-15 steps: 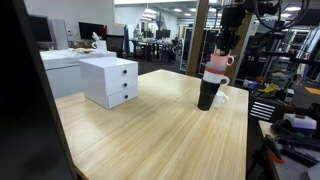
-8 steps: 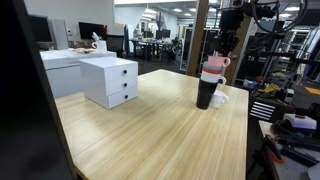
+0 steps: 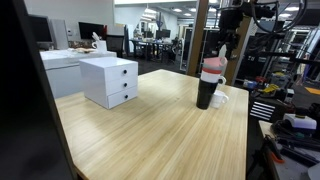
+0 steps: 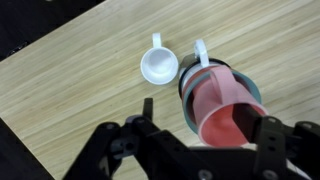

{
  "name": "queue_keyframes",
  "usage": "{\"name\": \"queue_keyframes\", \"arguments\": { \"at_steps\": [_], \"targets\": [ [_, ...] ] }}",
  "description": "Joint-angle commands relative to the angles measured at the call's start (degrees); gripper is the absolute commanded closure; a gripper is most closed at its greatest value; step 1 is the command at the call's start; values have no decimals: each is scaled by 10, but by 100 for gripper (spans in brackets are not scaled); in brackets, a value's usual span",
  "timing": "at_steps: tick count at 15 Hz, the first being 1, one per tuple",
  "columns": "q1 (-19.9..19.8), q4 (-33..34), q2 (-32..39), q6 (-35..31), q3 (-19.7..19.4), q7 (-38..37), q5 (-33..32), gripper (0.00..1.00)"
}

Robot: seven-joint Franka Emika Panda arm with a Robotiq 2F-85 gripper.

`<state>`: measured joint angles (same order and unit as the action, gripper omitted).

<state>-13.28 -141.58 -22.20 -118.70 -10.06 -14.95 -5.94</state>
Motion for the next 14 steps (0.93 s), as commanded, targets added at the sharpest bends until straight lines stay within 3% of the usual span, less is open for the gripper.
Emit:
{"name": "queue_keyframes", "arguments": {
  "at_steps": [1,9,14],
  "targets": [
    [-2,0,-8,-9,2,8,17,0],
    [-12,11,-26,-22,-3,2,22,0],
    [-44,13,-36,-32,-20,-6,8,0]
  ]
}}
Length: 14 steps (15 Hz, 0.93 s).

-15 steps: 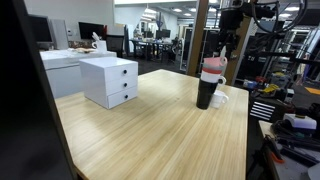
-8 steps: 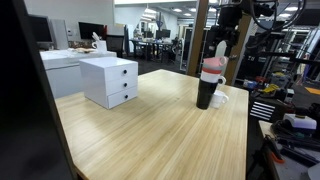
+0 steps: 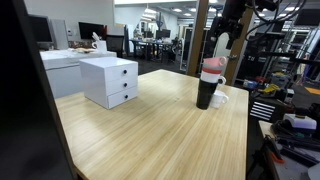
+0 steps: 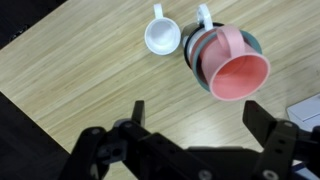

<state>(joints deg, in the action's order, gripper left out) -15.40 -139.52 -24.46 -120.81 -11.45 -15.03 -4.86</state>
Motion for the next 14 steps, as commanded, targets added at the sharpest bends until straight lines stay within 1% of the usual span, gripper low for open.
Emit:
{"name": "queue_keyframes", "arguments": {
  "at_steps": [1,3,6,8,14],
  "targets": [
    [-30,-15,-18,-20,-13,0,-3,0],
    [-43,-35,-30,-43,-24,8,-3,0],
    [-50,-72,-52,-67,-34,18,6,0],
    [-49,-91,-61,-69,-35,17,13,0],
    [-56,-124,-70,-70,-32,14,5,0]
  ]
}}
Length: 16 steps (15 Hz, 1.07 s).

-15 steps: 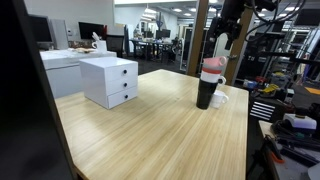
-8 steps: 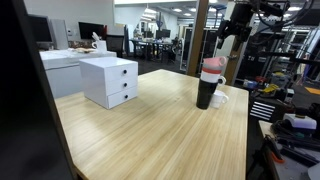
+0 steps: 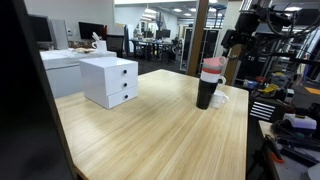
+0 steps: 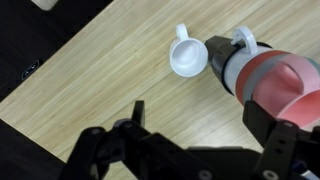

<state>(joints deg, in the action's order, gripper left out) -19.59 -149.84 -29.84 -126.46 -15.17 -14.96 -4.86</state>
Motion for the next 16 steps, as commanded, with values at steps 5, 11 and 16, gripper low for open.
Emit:
{"name": "queue_keyframes", "arguments": {
  "at_steps": [5,11,16],
  "targets": [
    [-22,-58,-5,-25,-30,66,13,0],
    [-46,-70,24,-30,-66,120,6,0],
    [-44,-67,50,-49,-72,132,9,0]
  ]
}}
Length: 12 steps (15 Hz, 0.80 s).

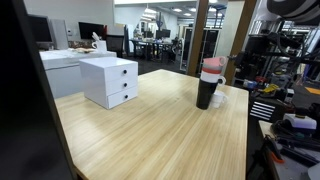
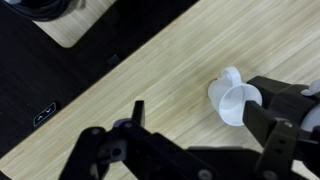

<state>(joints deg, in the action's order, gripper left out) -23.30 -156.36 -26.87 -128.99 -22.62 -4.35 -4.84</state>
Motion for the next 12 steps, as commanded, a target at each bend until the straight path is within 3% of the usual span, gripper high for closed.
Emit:
{"name": "queue_keyframes", "arguments": {
  "at_steps": [1,12],
  "targets": [
    [-6,-2,26,-28,3,26,9,0],
    [20,10,112,-79,14,25,21,0]
  ]
}}
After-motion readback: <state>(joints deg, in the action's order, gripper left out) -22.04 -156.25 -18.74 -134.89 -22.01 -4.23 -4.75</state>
